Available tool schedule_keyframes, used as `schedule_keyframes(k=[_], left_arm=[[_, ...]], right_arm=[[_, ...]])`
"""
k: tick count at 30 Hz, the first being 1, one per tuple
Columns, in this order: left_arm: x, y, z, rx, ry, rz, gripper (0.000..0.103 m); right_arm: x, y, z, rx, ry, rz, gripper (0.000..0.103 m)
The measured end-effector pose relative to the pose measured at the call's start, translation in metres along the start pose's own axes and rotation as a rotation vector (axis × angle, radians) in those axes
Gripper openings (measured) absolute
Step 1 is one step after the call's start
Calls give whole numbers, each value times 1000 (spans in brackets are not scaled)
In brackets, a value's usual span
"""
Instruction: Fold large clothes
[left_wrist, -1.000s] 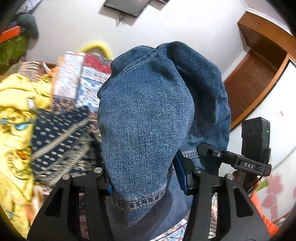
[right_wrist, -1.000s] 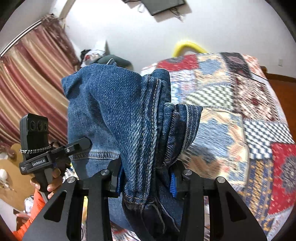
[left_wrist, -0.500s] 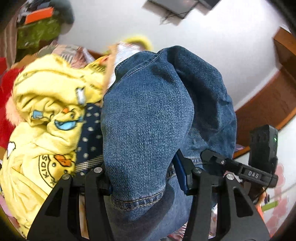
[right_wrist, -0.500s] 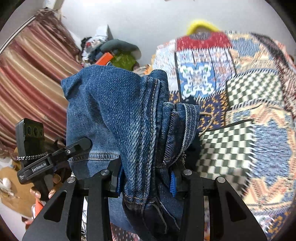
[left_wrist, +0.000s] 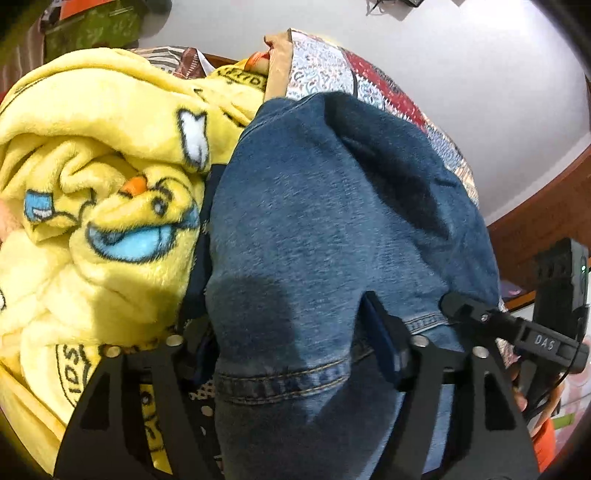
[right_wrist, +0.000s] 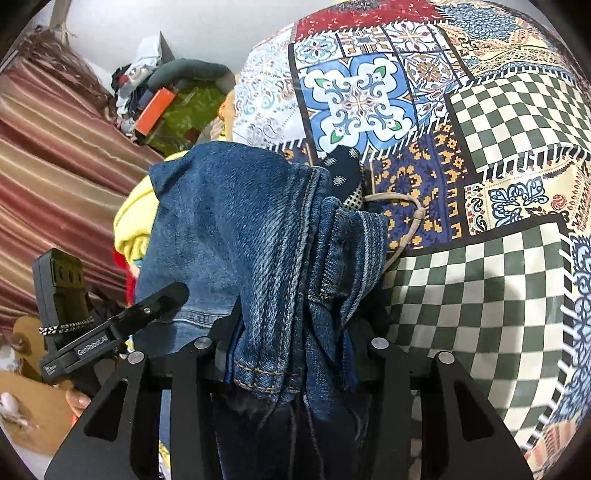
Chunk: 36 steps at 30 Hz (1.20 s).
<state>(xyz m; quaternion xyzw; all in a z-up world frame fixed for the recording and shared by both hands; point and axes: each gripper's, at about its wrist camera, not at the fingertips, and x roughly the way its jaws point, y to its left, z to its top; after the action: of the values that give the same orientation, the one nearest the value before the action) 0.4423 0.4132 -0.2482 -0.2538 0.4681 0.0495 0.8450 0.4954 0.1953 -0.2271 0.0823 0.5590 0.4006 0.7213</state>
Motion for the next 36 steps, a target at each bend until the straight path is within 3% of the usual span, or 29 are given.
schedule_keyframes(k=[1,6,13,21,24,27,30,36], left_arm=[[-3,0,-2,-2,6,0,77],[-17,1,-17,-4,-1,7,82],[-58,-19,-59,105,-94,119,83],[-91,-32,-111,146,-113,217,83],[-110,-45,-120,172,-147,239,83],[-154,-64,-131,188,-233,236,82],[-189,-86,-129,218,-334,216,83],[-286,-148,-158,344,-600,194,83]], right_arm=[[-2,2,-5,-12,3,-11,43],[-19,10,-23,-105,-32,-126,70],[-48,28,-53,-246,-76,-274,73],[-73,47,-96,-359,-133,-398,75],[-92,53,-103,-369,-151,-401,75],[-118,63,-107,-358,-205,-372,75],[-158,83,-117,-362,-306,-329,75],[-247,135,-154,-420,-546,-250,75]])
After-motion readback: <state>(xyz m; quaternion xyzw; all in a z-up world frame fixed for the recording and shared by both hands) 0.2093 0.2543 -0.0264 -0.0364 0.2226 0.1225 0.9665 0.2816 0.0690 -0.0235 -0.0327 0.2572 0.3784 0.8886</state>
